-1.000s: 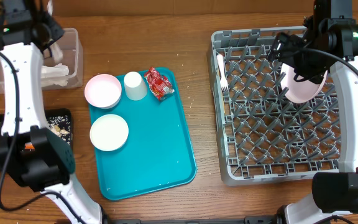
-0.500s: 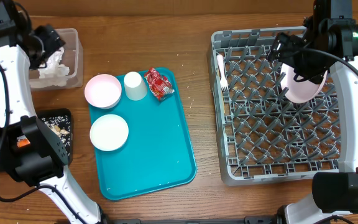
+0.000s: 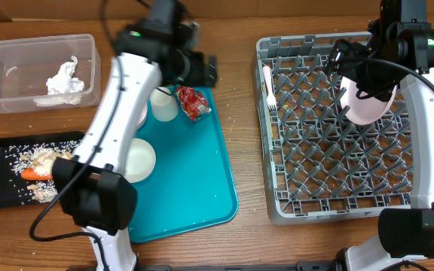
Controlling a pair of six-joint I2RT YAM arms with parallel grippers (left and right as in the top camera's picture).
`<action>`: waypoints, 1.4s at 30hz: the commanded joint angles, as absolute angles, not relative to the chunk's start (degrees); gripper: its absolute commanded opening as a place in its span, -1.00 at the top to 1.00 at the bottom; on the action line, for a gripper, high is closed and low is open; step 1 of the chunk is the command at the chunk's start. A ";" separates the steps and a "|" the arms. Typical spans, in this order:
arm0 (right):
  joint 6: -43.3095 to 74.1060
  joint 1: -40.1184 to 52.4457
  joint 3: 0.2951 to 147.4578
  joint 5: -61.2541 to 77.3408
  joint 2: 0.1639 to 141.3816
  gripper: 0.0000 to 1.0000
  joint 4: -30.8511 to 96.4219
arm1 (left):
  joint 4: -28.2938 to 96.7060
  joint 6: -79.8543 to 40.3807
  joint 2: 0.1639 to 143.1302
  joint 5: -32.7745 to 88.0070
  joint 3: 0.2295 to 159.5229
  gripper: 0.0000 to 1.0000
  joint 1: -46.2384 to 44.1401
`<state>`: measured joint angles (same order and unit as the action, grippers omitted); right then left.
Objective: Sort waste into correct bins and load items into the dishwasher rack
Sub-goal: 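Move the left gripper to the red snack wrapper and grasp it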
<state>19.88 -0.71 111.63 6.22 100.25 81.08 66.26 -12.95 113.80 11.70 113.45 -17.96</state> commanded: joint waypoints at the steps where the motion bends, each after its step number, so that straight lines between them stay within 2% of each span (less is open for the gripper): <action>1: 20.21 -0.82 112.14 6.70 99.98 -1.00 80.95 | 67.26 -11.44 115.68 -3.97 109.80 -1.00 -23.68; 4: 20.21 -0.82 112.14 6.72 99.98 -1.00 80.95 | 67.09 -5.32 117.19 -8.27 107.35 -1.00 -27.07; 11: 20.21 -0.82 112.14 6.70 99.98 -1.00 80.95 | 66.81 6.02 120.60 -8.40 106.43 -1.00 -28.71; 18: 20.21 -0.82 112.14 6.70 99.98 -1.00 80.95 | 65.32 7.51 126.43 -17.32 106.43 -1.00 -28.88; 26: 20.21 -0.82 112.14 6.70 99.98 -1.00 80.95 | 64.18 8.36 132.18 -18.63 106.43 -0.98 -29.32; 27: 20.21 -0.82 112.14 6.70 99.98 -1.00 80.95 | 63.83 8.34 132.57 -18.72 106.43 -0.89 -29.32; 28: 20.21 -0.82 112.14 6.70 99.98 -1.00 80.95 | 63.53 8.16 132.79 -19.09 106.43 -0.66 -29.32; 31: 20.21 -0.82 112.14 6.70 99.98 -1.00 80.95 | 62.81 6.59 132.77 -21.39 106.45 0.21 -29.34; 34: 20.21 -0.82 112.14 6.72 99.98 -1.00 80.95 | 62.78 3.46 132.62 -25.28 106.61 0.47 -29.58; 37: 20.21 -0.82 112.14 6.70 99.98 -1.00 80.95 | 63.31 0.69 132.16 -27.62 106.74 0.92 -29.82; 42: 20.21 -0.82 112.14 6.70 99.98 -1.00 80.95 | 65.52 -3.79 129.14 -27.35 109.36 0.92 -30.59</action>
<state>19.90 -0.71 111.63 6.22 100.25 81.08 64.42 1.23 132.22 -25.58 106.56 -29.52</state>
